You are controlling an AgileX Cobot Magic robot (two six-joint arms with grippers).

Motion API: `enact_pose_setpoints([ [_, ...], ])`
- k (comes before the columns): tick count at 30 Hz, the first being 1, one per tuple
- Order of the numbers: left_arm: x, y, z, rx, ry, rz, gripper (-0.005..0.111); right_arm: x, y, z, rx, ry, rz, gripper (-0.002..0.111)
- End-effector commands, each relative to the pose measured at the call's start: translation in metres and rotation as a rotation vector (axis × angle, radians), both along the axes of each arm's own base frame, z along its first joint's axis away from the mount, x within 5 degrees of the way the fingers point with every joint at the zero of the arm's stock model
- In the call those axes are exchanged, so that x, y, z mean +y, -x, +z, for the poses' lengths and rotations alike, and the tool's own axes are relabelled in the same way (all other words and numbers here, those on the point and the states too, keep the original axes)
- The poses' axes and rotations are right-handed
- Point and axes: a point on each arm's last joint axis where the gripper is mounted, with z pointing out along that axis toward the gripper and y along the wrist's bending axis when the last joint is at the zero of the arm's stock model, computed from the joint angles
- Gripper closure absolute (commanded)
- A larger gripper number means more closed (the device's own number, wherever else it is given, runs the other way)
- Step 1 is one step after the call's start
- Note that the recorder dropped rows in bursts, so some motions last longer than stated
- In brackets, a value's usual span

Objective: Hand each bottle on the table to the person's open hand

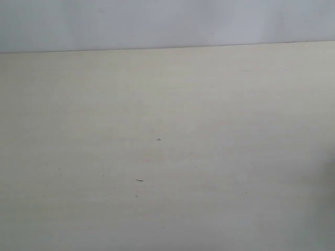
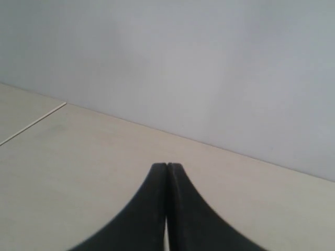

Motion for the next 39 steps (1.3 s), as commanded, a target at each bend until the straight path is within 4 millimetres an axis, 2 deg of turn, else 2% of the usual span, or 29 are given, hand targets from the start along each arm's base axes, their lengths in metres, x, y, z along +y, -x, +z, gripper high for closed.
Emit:
enact_pose_setpoints([
  [1, -0.003, -0.003, -0.008, 0.006, -0.018, -0.032, 0.107, 0.0, 0.0, 0.0, -0.019, -0.002, -0.006, 0.108],
  [9, -0.007, -0.004, -0.01, 0.002, -0.024, -0.079, 0.107, 0.0, 0.0, 0.0, -0.019, -0.002, -0.006, 0.108],
  [23, -0.008, -0.015, -0.059, 0.07, 0.013, -0.088, 0.107, 0.0, 0.0, 0.0, -0.018, -0.004, -0.006, 0.108],
  [32, -0.007, -0.012, -0.073, 0.22, 0.022, -0.084, 0.107, 0.0, 0.0, 0.0, -0.018, -0.004, -0.006, 0.108],
  [39, -0.008, -0.012, -0.074, 0.228, 0.037, -0.085, 0.107, 0.0, 0.0, 0.0, -0.018, -0.004, -0.006, 0.108],
])
